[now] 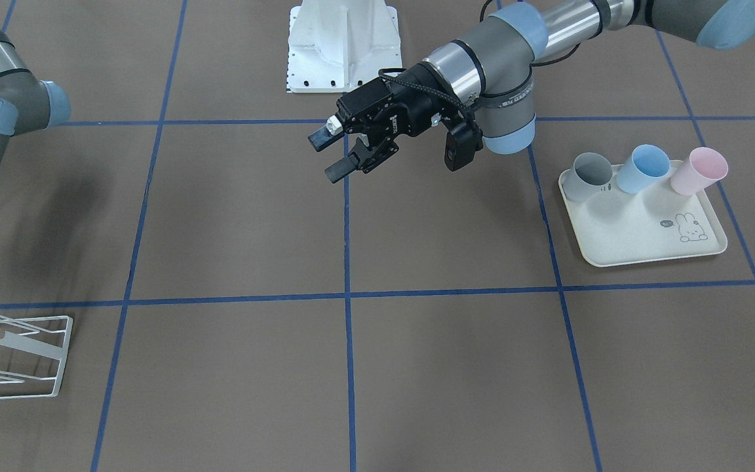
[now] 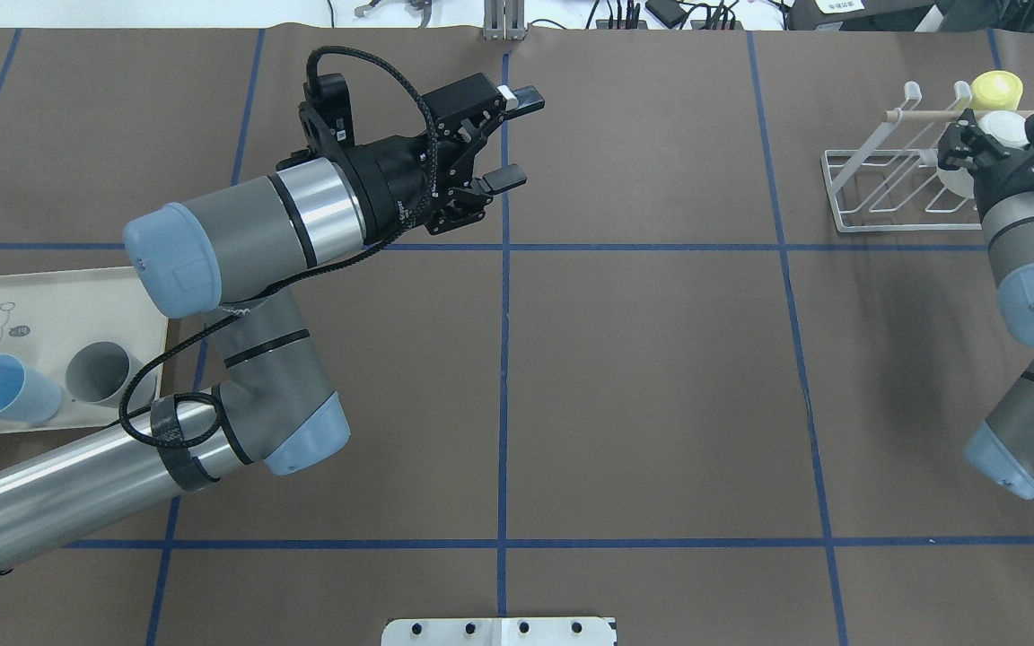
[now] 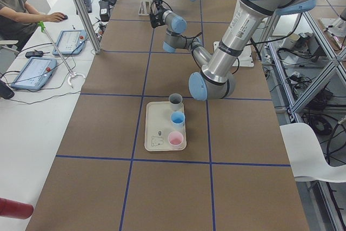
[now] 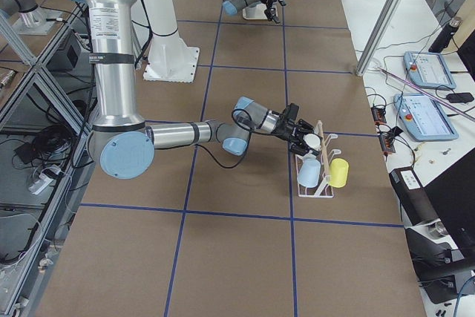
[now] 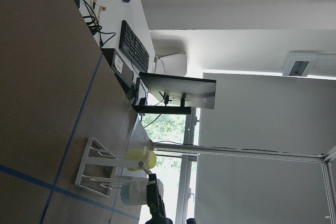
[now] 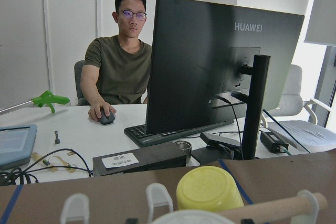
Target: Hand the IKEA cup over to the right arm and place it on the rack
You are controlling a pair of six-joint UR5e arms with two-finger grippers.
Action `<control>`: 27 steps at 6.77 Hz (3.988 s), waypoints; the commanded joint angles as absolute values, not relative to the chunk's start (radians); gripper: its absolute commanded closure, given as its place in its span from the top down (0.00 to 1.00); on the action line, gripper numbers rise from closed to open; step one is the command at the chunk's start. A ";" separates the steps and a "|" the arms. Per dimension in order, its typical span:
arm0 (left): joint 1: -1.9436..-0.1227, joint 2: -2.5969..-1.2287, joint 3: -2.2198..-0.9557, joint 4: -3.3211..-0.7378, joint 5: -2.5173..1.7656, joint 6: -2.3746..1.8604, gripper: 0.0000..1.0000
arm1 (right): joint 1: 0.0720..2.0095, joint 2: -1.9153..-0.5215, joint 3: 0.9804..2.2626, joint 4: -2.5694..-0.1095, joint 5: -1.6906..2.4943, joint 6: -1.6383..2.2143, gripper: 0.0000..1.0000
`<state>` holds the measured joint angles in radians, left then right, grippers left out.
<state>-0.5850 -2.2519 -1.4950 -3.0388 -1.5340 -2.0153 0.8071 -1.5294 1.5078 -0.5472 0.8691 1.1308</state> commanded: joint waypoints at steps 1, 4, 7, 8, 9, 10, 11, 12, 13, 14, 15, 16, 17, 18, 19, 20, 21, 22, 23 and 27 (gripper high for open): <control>-0.586 -2.250 -1.497 -3.039 -1.535 -2.014 0.99 | 0.808 -1.535 1.508 -0.537 0.870 1.131 1.00; -0.591 -2.250 -1.521 -3.031 -1.540 -2.013 0.99 | 0.815 -1.542 1.526 -0.491 0.940 1.123 1.00; -0.621 -2.220 -1.719 -2.765 -1.606 -1.935 0.99 | 0.839 -1.626 1.687 -0.500 1.024 1.091 1.00; -0.653 -2.179 -1.771 -2.702 -1.643 -1.871 0.99 | 0.839 -1.650 1.730 -0.503 1.058 1.089 1.00; -0.704 -2.136 -1.802 -2.628 -1.708 -1.814 0.99 | 0.847 -1.664 1.768 -0.515 1.131 1.091 1.00; -0.745 -2.088 -1.833 -2.578 -1.750 -1.708 0.99 | 0.851 -1.664 1.798 -0.538 1.190 1.091 1.00; -0.794 -2.036 -1.842 -2.556 -1.802 -1.616 0.99 | 0.853 -1.663 1.862 -0.596 1.253 1.092 1.00; -0.858 -1.981 -1.842 -2.551 -1.878 -1.529 0.99 | 0.853 -1.654 1.938 -0.674 1.296 1.106 1.00; -0.926 -1.929 -1.842 -2.543 -1.966 -1.426 0.99 | 0.850 -1.643 1.998 -0.733 1.358 1.120 1.00; -0.980 -1.884 -1.839 -2.522 -2.030 -1.328 0.99 | 0.848 -1.613 2.009 -0.744 1.412 1.153 1.00; -1.003 -1.832 -1.832 -2.513 -2.055 -1.222 0.99 | 0.845 -1.586 2.011 -0.745 1.457 1.182 1.00; -1.020 -1.795 -1.829 -2.473 -2.063 -1.118 0.99 | 0.841 -1.551 2.013 -0.746 1.501 1.207 1.00; -1.063 -1.770 -1.832 -2.403 -2.115 -0.982 0.99 | 0.803 -1.475 2.000 -0.750 1.517 1.297 1.00; -1.107 -1.732 -1.830 -2.361 -2.159 -0.871 0.99 | 0.761 -1.407 2.002 -0.779 1.514 1.365 1.00; -1.132 -1.691 -1.830 -2.347 -2.181 -0.788 0.99 | 0.718 -1.343 1.997 -0.793 1.503 1.429 1.00; -1.150 -1.659 -1.829 -2.345 -2.201 -0.726 0.99 | 0.681 -1.301 1.994 -0.799 1.487 1.449 1.00; -1.158 -1.642 -1.830 -2.317 -2.207 -0.682 0.99 | 0.655 -1.263 1.984 -0.799 1.482 1.451 1.00; -1.176 -1.640 -1.832 -2.265 -2.209 -0.611 0.99 | 0.641 -1.232 1.968 -0.798 1.480 1.451 1.00; -1.195 -1.640 -1.838 -2.167 -2.209 -0.509 0.99 | 0.629 -1.203 1.967 -0.798 1.480 1.451 1.00; -1.244 -1.565 -1.830 -1.948 -2.209 -0.108 0.99 | 0.516 -1.080 1.925 -0.787 1.352 1.542 1.00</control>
